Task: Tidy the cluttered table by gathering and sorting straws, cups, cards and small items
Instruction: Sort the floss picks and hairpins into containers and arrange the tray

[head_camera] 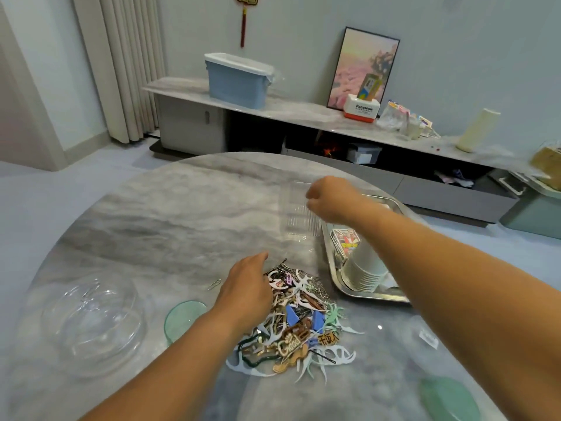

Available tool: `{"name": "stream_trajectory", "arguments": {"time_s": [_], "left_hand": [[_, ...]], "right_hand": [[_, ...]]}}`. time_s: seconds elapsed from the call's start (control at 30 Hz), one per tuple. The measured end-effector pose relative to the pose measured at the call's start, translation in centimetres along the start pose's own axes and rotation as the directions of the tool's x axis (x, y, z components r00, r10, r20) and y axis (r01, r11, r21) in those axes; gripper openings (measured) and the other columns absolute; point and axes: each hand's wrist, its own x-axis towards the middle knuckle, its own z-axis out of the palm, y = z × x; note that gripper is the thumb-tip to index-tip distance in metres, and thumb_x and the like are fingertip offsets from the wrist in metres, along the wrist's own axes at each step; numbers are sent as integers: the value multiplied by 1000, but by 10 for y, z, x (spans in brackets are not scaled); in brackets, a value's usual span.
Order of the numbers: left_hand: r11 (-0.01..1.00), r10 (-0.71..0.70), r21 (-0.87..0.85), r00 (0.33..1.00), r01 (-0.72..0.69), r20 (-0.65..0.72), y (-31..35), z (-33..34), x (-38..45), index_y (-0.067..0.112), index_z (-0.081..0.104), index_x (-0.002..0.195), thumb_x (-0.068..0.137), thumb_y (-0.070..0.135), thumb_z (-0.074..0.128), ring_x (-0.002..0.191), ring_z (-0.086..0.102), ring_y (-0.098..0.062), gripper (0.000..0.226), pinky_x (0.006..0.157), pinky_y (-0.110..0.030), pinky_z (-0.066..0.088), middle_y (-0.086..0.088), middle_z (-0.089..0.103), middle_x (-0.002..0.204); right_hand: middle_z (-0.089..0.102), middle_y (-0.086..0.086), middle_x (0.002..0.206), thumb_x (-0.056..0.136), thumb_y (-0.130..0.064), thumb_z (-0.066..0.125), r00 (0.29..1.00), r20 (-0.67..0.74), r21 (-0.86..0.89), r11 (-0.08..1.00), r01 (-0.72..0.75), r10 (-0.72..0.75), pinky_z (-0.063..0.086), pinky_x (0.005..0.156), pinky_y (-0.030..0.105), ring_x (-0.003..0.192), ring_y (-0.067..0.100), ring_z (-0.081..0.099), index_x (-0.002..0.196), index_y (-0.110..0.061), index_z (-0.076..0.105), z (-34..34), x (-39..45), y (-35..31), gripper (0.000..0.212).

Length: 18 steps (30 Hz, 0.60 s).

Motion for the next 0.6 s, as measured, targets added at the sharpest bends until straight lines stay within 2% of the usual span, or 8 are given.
{"name": "stream_trajectory", "arguments": {"time_s": [0.1,0.17,0.23,0.3,0.37,0.47,0.53,0.6], "left_hand": [[991,117,68,989,-111,-87,3,1,-27,25,28,158,102,4,41,150,24,-17,61,123,-36,24,1,32,161],[963,247,142,963,-231,-110,3,1,-45,27,29,157,97,-3,39,152,16,-14,68,125,-30,14,5,29,163],[909,378,228,921,-350,-92,3,-3,-58,26,35,155,92,-5,45,153,14,-13,71,123,-24,9,5,30,162],[829,502,330,861,-452,-80,4,-10,-69,20,48,149,87,-8,55,152,25,-18,68,124,-28,15,1,42,156],[775,541,449,834,-445,-107,8,-15,-79,19,53,145,84,-7,62,149,33,-25,67,125,-35,14,-5,48,152],[780,297,604,946,-163,-128,9,-24,-89,25,27,156,87,3,61,156,4,-31,80,124,-42,-3,-12,13,167],[782,73,623,994,-11,-75,6,-34,-95,26,20,155,89,8,58,155,-8,-34,78,125,-49,1,-14,-4,167],[772,-64,633,998,56,-11,5,-45,-101,24,22,154,90,8,53,153,-3,-37,72,123,-54,14,-15,-5,165]], "right_hand": [[74,9,112,101,-22,51,995,-102,322,946,27,6,53,86,35,97,24,66,110,-12,75,32,-33,-24,27],[69,7,127,105,-32,49,998,19,456,889,38,-53,48,95,33,111,22,63,126,-14,69,56,-54,-32,34],[60,5,142,106,-40,45,986,123,465,884,46,-116,41,105,33,128,23,56,139,-15,60,77,-69,-31,44],[54,5,149,107,-44,40,978,145,458,887,66,-147,36,110,32,136,22,49,145,-16,53,90,-82,-25,49],[50,3,152,107,-48,37,975,150,461,884,75,-161,32,108,28,140,21,45,148,-18,50,96,-95,-15,52],[42,0,158,104,-61,28,966,179,406,908,101,-187,28,115,32,146,19,36,153,-23,41,100,-110,-2,63],[29,-1,165,102,-67,22,956,219,367,924,104,-195,18,124,38,152,16,23,159,-24,28,105,-117,0,72],[21,-1,168,99,-71,19,959,219,345,933,98,-181,14,126,42,154,16,16,161,-25,20,109,-127,1,77]]}}
